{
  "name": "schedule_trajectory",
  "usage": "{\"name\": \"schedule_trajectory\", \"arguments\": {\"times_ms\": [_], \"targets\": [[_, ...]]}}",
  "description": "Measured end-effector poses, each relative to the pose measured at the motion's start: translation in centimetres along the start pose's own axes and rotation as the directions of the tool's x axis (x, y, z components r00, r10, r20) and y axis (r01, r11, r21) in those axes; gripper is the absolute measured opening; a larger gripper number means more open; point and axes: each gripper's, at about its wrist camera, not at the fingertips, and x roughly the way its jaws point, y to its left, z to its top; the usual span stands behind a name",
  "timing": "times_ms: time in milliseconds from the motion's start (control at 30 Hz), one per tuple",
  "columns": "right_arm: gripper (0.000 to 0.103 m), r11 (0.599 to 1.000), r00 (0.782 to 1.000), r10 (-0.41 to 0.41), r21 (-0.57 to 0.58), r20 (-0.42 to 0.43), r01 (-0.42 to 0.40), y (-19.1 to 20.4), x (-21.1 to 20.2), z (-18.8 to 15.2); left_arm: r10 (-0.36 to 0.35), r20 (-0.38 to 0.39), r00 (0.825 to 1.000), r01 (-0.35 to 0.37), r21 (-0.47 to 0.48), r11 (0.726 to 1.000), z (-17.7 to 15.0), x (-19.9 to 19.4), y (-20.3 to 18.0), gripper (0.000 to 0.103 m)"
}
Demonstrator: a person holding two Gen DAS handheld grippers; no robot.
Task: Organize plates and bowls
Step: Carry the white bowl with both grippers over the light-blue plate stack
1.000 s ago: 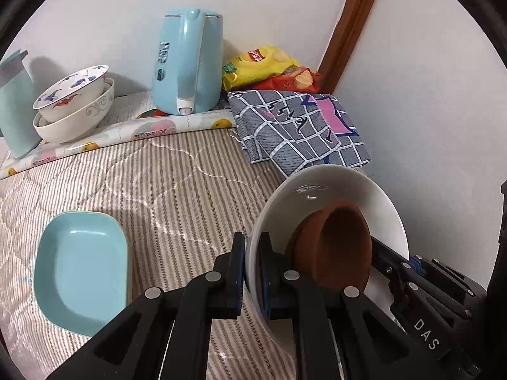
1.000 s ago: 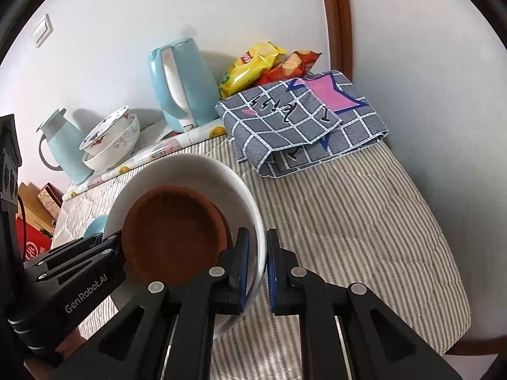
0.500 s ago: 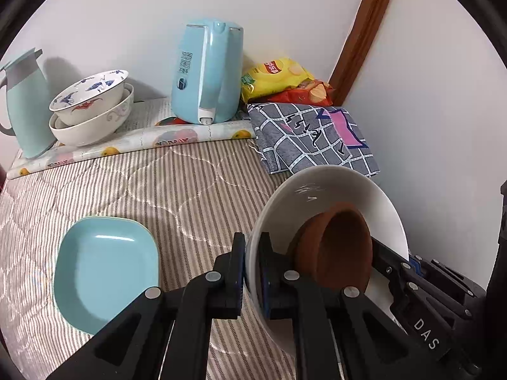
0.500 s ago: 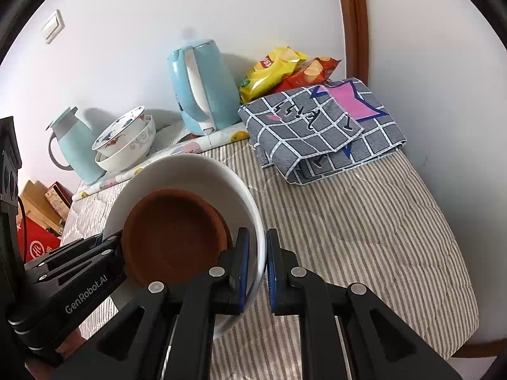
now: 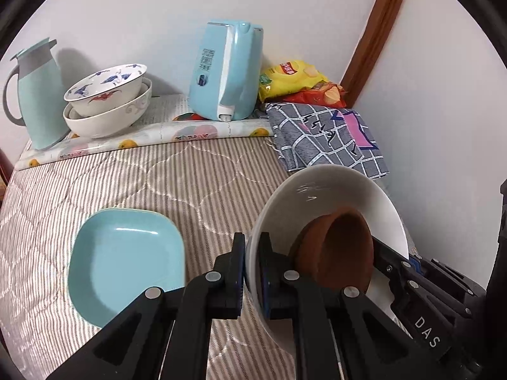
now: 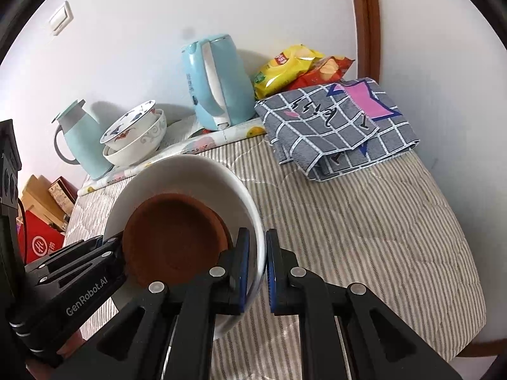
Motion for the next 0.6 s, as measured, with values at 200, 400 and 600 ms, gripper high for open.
{"name": "schedule_trajectory", "arguments": {"times_ms": [200, 400, 600], "targets": [[0.010, 1.000, 1.000, 0.015, -0.012, -0.007, -0.015, 1.4, 0.4, 0.0, 0.012, 0.003, 1.000, -0.012, -0.015, 1.000, -0.1, -0.4, 1.4, 0.009], [0.010, 0.999, 1.000, 0.028, -0.022, -0.009, -0.028, 2.7, 0.8, 0.2, 0.022, 0.007, 1.000, -0.022, -0.029, 0.999, 0.1, -0.7, 2.7, 0.009], [0.010, 0.999, 0.999, 0.038, -0.037, -0.006, -0.039, 4.1, 0.9, 0.4, 0.030, 0.018, 0.999, -0.029, -0.044, 0.999, 0.3, -1.3, 4.1, 0.009]]}}
